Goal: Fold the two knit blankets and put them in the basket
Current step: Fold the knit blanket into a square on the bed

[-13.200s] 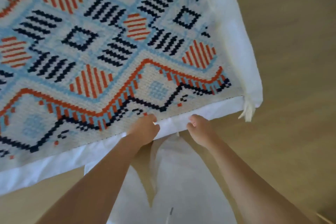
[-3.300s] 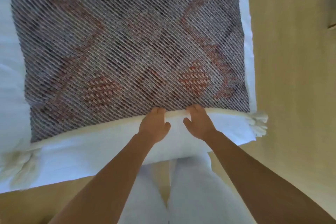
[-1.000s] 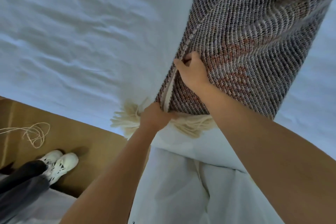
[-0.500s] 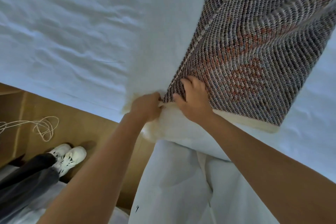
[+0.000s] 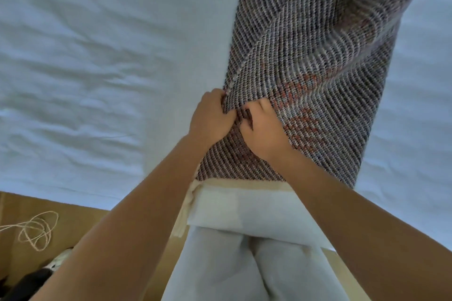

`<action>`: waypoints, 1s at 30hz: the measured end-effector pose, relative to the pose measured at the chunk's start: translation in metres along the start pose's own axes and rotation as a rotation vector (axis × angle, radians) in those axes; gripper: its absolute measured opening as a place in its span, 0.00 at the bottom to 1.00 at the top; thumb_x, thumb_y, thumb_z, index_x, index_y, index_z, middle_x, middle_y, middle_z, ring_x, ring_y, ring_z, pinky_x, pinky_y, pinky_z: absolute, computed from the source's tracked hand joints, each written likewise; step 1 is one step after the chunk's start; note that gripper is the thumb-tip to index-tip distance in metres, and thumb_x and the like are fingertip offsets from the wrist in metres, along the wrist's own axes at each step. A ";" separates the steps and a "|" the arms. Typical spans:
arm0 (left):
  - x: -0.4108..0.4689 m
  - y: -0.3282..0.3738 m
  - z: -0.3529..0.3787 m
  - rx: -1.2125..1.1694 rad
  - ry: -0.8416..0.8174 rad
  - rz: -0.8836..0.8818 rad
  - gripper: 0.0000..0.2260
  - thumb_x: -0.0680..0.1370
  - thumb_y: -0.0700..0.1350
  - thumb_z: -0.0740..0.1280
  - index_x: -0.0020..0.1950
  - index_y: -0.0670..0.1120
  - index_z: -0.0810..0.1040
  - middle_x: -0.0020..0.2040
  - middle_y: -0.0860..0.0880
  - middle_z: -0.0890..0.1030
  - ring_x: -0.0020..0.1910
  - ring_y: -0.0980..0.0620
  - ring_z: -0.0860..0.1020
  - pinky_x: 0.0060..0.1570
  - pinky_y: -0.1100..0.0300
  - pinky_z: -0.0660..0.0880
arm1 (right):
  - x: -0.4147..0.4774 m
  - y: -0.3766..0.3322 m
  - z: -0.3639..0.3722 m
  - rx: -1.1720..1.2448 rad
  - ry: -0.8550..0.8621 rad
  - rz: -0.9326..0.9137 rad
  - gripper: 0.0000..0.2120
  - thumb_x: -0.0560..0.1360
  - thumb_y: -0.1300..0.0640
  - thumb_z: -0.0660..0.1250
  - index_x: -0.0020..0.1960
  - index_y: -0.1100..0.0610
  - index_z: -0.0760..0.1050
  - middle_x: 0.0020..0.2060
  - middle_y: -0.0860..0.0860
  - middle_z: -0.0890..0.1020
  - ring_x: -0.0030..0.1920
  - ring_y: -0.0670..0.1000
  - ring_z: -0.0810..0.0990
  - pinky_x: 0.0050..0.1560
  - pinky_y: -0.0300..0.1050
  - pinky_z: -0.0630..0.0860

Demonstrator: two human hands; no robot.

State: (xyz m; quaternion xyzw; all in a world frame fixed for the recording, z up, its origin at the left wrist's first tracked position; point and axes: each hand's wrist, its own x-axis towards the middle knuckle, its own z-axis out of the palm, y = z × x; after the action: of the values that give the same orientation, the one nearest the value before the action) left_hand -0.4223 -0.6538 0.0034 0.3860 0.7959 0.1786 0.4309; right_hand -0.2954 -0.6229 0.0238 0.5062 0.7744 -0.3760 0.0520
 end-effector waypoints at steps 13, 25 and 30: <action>0.167 0.142 0.018 -0.245 -0.220 -0.027 0.15 0.73 0.53 0.71 0.47 0.42 0.77 0.46 0.47 0.80 0.43 0.50 0.78 0.47 0.57 0.74 | 0.114 0.040 -0.096 0.140 0.126 0.284 0.22 0.78 0.56 0.59 0.69 0.61 0.60 0.63 0.59 0.67 0.57 0.59 0.74 0.54 0.51 0.71; 0.204 0.134 -0.019 -0.377 0.080 -0.141 0.16 0.77 0.43 0.65 0.64 0.40 0.74 0.62 0.44 0.78 0.58 0.46 0.77 0.62 0.54 0.72 | 0.173 0.055 -0.126 -0.122 0.169 0.132 0.27 0.79 0.52 0.57 0.75 0.59 0.54 0.75 0.55 0.55 0.75 0.57 0.52 0.74 0.55 0.52; 0.223 0.161 -0.036 -0.483 -0.086 -0.142 0.23 0.74 0.48 0.70 0.66 0.40 0.72 0.60 0.45 0.78 0.55 0.48 0.78 0.59 0.54 0.74 | 0.180 0.068 -0.121 -0.134 0.128 0.129 0.29 0.80 0.49 0.54 0.77 0.56 0.48 0.77 0.52 0.48 0.76 0.54 0.46 0.74 0.53 0.45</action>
State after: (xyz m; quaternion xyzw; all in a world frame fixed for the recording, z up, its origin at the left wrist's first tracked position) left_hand -0.4516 -0.3777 0.0014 0.2224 0.7362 0.3162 0.5555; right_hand -0.2895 -0.3979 -0.0089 0.5735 0.7654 -0.2859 0.0601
